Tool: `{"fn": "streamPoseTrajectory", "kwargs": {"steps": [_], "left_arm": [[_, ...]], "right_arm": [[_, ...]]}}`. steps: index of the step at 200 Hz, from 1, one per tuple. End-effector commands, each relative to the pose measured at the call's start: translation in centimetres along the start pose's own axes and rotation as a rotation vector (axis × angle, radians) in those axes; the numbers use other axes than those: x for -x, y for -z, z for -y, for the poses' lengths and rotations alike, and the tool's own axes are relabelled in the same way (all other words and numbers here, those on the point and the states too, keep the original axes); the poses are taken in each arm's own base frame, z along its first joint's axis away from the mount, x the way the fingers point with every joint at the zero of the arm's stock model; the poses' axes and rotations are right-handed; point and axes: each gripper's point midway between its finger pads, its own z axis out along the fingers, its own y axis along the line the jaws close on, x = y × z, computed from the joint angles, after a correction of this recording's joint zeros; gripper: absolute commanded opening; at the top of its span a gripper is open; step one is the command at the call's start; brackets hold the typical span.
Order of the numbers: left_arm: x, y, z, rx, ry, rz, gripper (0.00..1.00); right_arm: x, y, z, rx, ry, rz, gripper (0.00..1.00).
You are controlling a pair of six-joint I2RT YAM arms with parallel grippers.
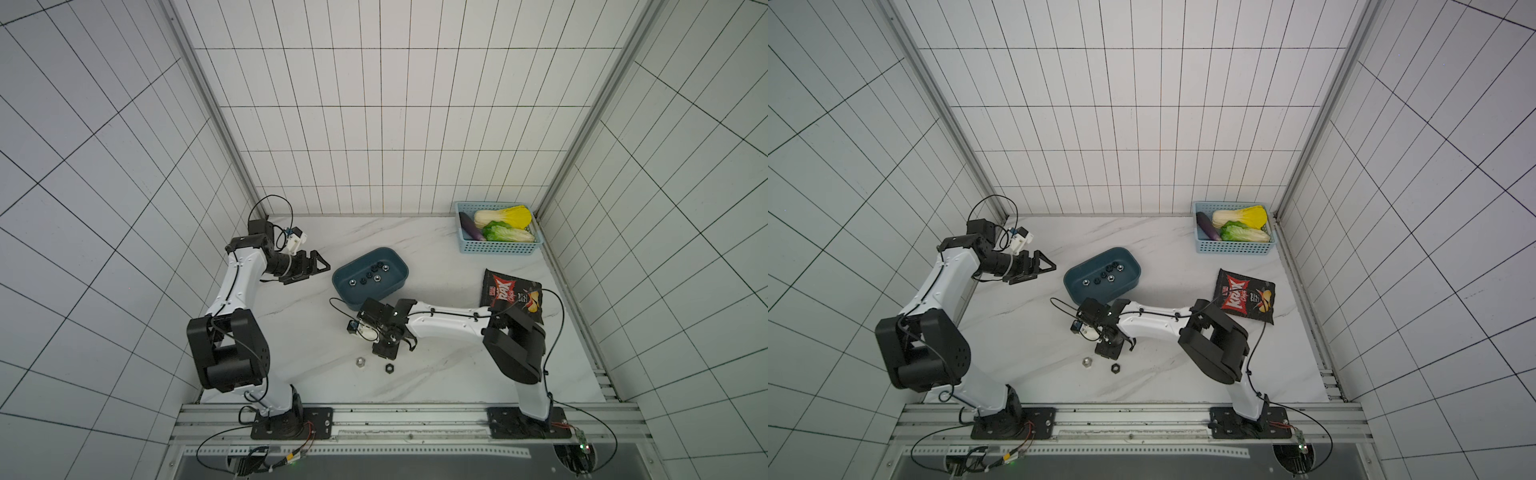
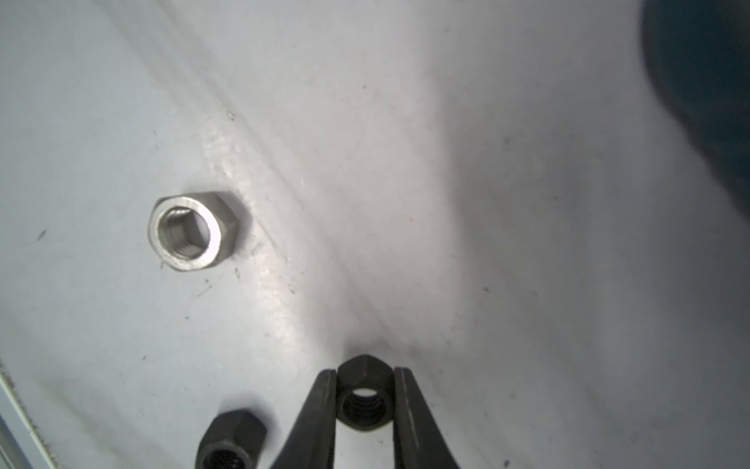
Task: Put the nuts on the desktop into the storage box
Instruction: Pick up the nut from the center of the board.
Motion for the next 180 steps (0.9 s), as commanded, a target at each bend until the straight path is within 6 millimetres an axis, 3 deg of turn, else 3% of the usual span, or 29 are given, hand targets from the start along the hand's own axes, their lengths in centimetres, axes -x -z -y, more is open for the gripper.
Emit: {"fn": "streamPoseTrajectory", "kwargs": {"steps": [1, 28, 50, 93, 136, 180], "left_arm": [[-0.5, -0.2, 3.5, -0.114, -0.062, -0.011, 0.95], [-1.0, -1.3, 7.3, -0.252, -0.091, -0.064, 0.95], [-1.8, -1.9, 11.2, -0.396, -0.117, -0.123, 0.94], [-3.8, -1.5, 19.5, -0.682, -0.198, -0.222, 0.93], [-6.8, -1.1, 25.9, -0.856, -0.28, -0.336, 0.92], [-9.8, -0.4, 29.5, -0.973, -0.342, -0.42, 0.9]], "right_arm": [[2.7, 4.7, 3.9, -0.137, -0.088, 0.242, 0.23], [2.7, 9.9, 7.2, -0.292, -0.152, 0.46, 0.23], [2.5, 14.7, 8.7, -0.383, -0.177, 0.654, 0.23], [2.0, 22.9, 8.6, -0.528, -0.11, 0.973, 0.18], [2.2, 27.8, 7.2, -0.524, -0.05, 1.134, 0.18], [3.0, 30.3, 5.3, -0.51, 0.065, 1.261, 0.17]]}}
